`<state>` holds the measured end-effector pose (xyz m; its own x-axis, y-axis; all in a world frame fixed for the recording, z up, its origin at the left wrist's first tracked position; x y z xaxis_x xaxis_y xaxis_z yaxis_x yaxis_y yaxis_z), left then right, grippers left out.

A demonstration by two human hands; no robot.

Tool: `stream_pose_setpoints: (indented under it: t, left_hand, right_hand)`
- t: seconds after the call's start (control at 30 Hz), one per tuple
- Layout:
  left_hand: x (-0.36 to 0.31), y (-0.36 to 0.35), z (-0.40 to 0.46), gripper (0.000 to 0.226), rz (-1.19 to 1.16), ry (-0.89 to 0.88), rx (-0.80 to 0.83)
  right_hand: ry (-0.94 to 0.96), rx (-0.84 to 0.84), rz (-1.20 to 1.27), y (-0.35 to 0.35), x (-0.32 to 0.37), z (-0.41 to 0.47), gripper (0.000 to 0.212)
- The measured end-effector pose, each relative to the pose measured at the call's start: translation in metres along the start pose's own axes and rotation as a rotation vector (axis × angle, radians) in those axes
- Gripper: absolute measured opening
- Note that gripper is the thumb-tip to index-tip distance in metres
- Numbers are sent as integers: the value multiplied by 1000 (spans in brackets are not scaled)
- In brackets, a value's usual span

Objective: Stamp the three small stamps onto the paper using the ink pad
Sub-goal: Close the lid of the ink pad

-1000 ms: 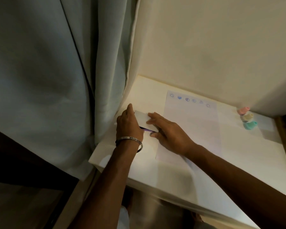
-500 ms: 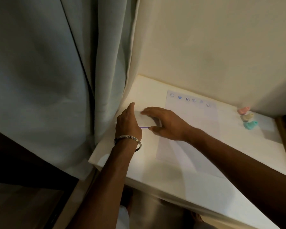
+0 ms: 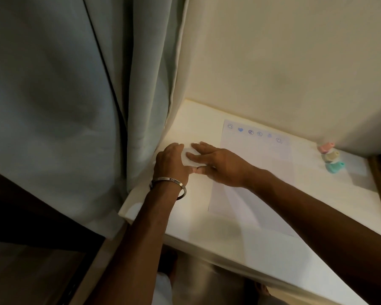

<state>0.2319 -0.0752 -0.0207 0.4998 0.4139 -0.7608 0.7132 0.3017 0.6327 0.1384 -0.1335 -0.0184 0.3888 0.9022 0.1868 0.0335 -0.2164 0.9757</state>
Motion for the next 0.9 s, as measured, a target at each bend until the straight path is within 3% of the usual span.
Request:
stream_pose_setpoints:
  t: [0.17,0.33,0.63,0.9]
  left_hand:
    - [4,5,-1,58,18,26,-82]
    - [2,5,-1,54,18,33,-111]
    - [-21,13,-3,45,-173,43,-216]
    - [-67,-44,-8,39,-317,-37,-48]
  right_hand:
    - [-51,-112,60,1,2,-4,46]
    - [-55,-53,74,10,1,7,50]
    - [-113,-160,88,26,-10,-12,44]
    - [-285,-151,58,31,-64,-88,51]
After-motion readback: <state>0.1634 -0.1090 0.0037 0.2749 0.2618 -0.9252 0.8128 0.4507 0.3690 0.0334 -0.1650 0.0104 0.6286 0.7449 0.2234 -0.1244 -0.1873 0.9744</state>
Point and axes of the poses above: each hand's wrist, its own z-axis towards the middle knuckle, its own y-axis out of the back of the hand, x = y × z, the point moved 9 cm from there along z, towards the middle knuckle, and after that the axes turned 8 degrees about -z, right-handed, at the moved point
